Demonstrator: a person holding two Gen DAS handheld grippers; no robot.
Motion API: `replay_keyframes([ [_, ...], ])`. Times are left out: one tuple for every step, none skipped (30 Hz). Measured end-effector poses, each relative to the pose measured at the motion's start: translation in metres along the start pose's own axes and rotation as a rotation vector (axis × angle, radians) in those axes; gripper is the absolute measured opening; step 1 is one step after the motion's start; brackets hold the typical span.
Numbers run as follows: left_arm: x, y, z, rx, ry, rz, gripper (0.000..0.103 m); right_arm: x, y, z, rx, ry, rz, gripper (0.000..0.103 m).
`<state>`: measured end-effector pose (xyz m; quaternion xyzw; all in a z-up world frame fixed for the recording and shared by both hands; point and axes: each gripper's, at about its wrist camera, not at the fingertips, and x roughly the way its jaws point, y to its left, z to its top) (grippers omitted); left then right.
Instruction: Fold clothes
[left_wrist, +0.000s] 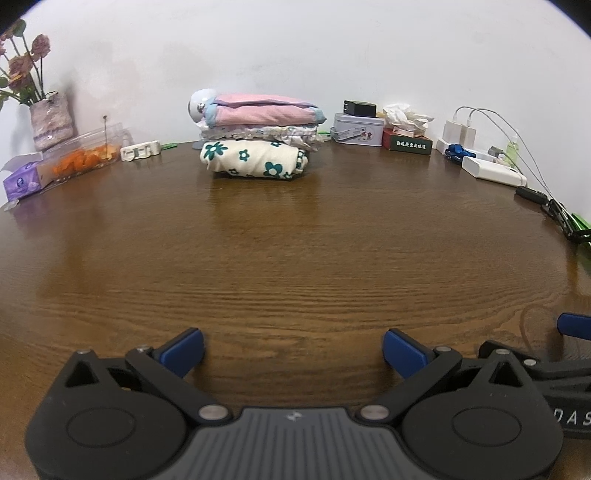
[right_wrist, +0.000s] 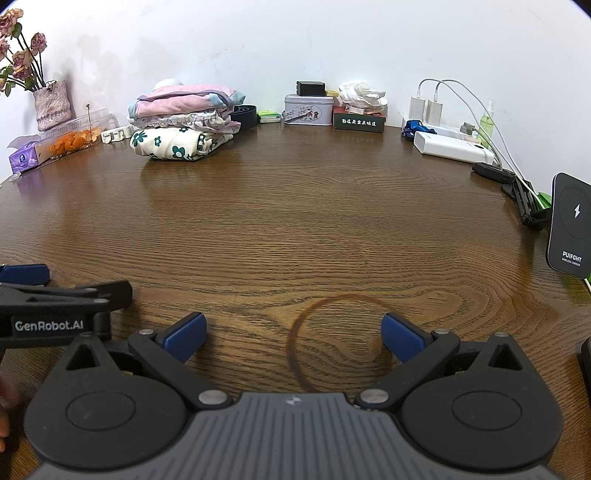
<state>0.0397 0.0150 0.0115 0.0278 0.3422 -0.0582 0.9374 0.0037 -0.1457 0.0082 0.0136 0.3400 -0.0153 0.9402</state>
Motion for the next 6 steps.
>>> replay_keyframes([
  [0.0003, -0.0003, 0.0001, -0.001, 0.0, 0.0, 0.103, 0.0, 0.0, 0.0, 0.0, 0.0, 0.0, 0.102],
  [0.001, -0.0013, 0.0007, 0.002, 0.0, -0.001, 0.103, 0.0, 0.0001, 0.0, 0.0, 0.0, 0.0, 0.103],
  [0.0018, -0.0024, 0.0013, 0.005, 0.0, -0.004, 0.103, 0.0, 0.0001, 0.0, 0.0, 0.0, 0.0, 0.102],
  [0.002, -0.0027, 0.0014, 0.006, -0.001, -0.005, 0.103, -0.0001, -0.0001, -0.0001, 0.002, 0.0, 0.0, 0.103],
  [0.002, -0.0028, 0.0014, 0.006, 0.0, -0.004, 0.103, -0.0001, -0.0004, -0.0001, 0.003, 0.0, 0.0, 0.103],
  [0.002, -0.003, 0.0014, 0.005, 0.0, -0.004, 0.103, -0.0001, -0.0004, -0.0001, 0.003, 0.0, 0.0, 0.103],
])
